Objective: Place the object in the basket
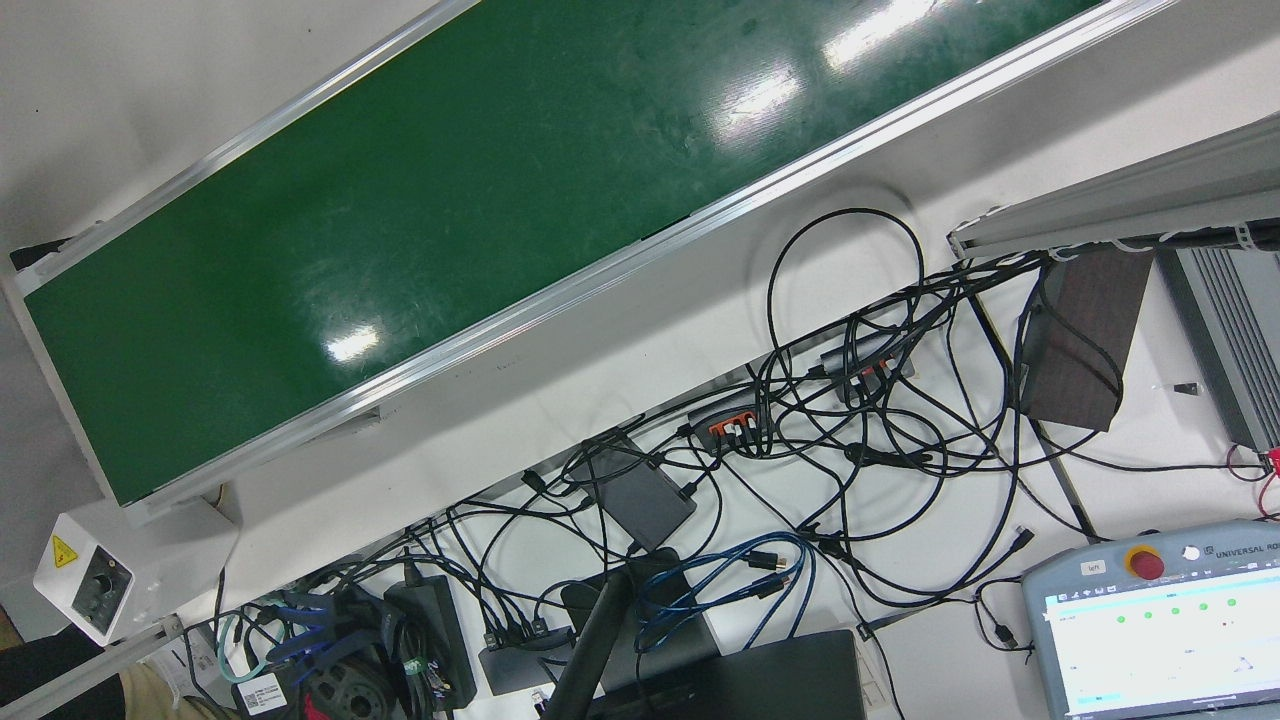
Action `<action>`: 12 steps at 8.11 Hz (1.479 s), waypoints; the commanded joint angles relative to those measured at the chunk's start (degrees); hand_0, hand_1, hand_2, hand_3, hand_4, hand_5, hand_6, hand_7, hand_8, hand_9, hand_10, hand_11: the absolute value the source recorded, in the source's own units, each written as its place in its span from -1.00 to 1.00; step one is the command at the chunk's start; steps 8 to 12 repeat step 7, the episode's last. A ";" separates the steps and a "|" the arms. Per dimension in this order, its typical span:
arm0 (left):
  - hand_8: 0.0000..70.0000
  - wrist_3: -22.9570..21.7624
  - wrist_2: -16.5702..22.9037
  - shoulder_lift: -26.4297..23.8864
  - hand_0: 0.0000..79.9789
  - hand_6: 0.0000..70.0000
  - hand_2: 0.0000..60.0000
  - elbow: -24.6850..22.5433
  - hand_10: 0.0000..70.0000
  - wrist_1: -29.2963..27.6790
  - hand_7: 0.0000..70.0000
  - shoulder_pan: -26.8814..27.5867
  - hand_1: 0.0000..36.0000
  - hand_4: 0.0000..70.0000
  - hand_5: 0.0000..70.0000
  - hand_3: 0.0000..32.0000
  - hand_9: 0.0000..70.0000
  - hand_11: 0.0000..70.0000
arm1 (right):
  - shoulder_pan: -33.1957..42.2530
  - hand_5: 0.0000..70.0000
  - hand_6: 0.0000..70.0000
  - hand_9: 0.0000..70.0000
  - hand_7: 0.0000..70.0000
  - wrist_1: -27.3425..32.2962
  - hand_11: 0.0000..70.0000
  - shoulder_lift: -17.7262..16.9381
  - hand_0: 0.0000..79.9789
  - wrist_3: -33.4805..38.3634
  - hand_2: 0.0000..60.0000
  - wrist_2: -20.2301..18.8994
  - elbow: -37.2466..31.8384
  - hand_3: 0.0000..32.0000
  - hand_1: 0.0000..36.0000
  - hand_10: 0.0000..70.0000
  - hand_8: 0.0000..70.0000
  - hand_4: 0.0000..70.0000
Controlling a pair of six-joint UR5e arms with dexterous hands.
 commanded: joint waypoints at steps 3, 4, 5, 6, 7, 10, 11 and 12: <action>-1.00 1.75 0.19 -0.08 1.00 -1.00 -1.00 0.02 -0.89 0.45 -0.85 2.95 -0.26 -1.00 -0.73 -1.00 -1.00 -0.76 | 0.00 -1.00 -1.00 -1.00 -1.00 0.00 -1.00 0.00 -1.00 0.00 -1.00 0.00 0.00 -1.00 -1.00 -1.00 -1.00 -1.00; -1.00 1.40 0.45 -0.07 1.00 -1.00 -1.00 -0.15 -0.90 0.45 -0.85 2.42 -0.24 -1.00 -0.77 -1.00 -1.00 -0.78 | 0.00 -1.00 -1.00 -1.00 -1.00 0.00 -1.00 0.00 -1.00 0.00 -1.00 0.00 0.00 -1.00 -1.00 -1.00 -1.00 -1.00; -1.00 0.35 0.46 0.01 1.00 -1.00 -1.00 -0.15 -0.92 0.62 -0.85 2.16 -0.22 -1.00 -0.85 -1.00 -1.00 -0.81 | 0.00 -1.00 -1.00 -1.00 -1.00 0.00 -1.00 0.00 -1.00 0.00 -1.00 0.00 0.00 -1.00 -1.00 -1.00 -1.00 -1.00; -1.00 0.17 0.54 0.10 1.00 -1.00 -1.00 -0.24 -0.94 0.71 -0.86 1.90 -0.22 -1.00 -0.84 -1.00 -1.00 -0.83 | 0.00 -1.00 -1.00 -1.00 -1.00 0.00 -1.00 0.00 -1.00 0.00 -1.00 0.00 0.00 -1.00 -1.00 -1.00 -1.00 -1.00; -1.00 0.08 0.55 0.19 1.00 -1.00 -1.00 -0.59 -0.95 0.89 -0.87 1.54 -0.20 -1.00 -0.85 -1.00 -1.00 -0.85 | 0.00 -1.00 -1.00 -1.00 -1.00 0.00 -1.00 0.00 -1.00 0.00 -1.00 0.00 0.00 -1.00 -1.00 -1.00 -1.00 -1.00; -1.00 0.08 0.55 0.19 1.00 -1.00 -1.00 -0.59 -0.95 0.89 -0.87 1.54 -0.20 -1.00 -0.85 -1.00 -1.00 -0.85 | 0.00 -1.00 -1.00 -1.00 -1.00 0.00 -1.00 0.00 -1.00 0.00 -1.00 0.00 0.00 -1.00 -1.00 -1.00 -1.00 -1.00; -1.00 0.08 0.55 0.19 1.00 -1.00 -1.00 -0.59 -0.95 0.89 -0.87 1.54 -0.20 -1.00 -0.85 -1.00 -1.00 -0.85 | 0.00 -1.00 -1.00 -1.00 -1.00 0.00 -1.00 0.00 -1.00 0.00 -1.00 0.00 0.00 -1.00 -1.00 -1.00 -1.00 -1.00; -1.00 0.08 0.55 0.19 1.00 -1.00 -1.00 -0.59 -0.95 0.89 -0.87 1.54 -0.20 -1.00 -0.85 -1.00 -1.00 -0.85 | 0.00 -1.00 -1.00 -1.00 -1.00 0.00 -1.00 0.00 -1.00 0.00 -1.00 0.00 0.00 -1.00 -1.00 -1.00 -1.00 -1.00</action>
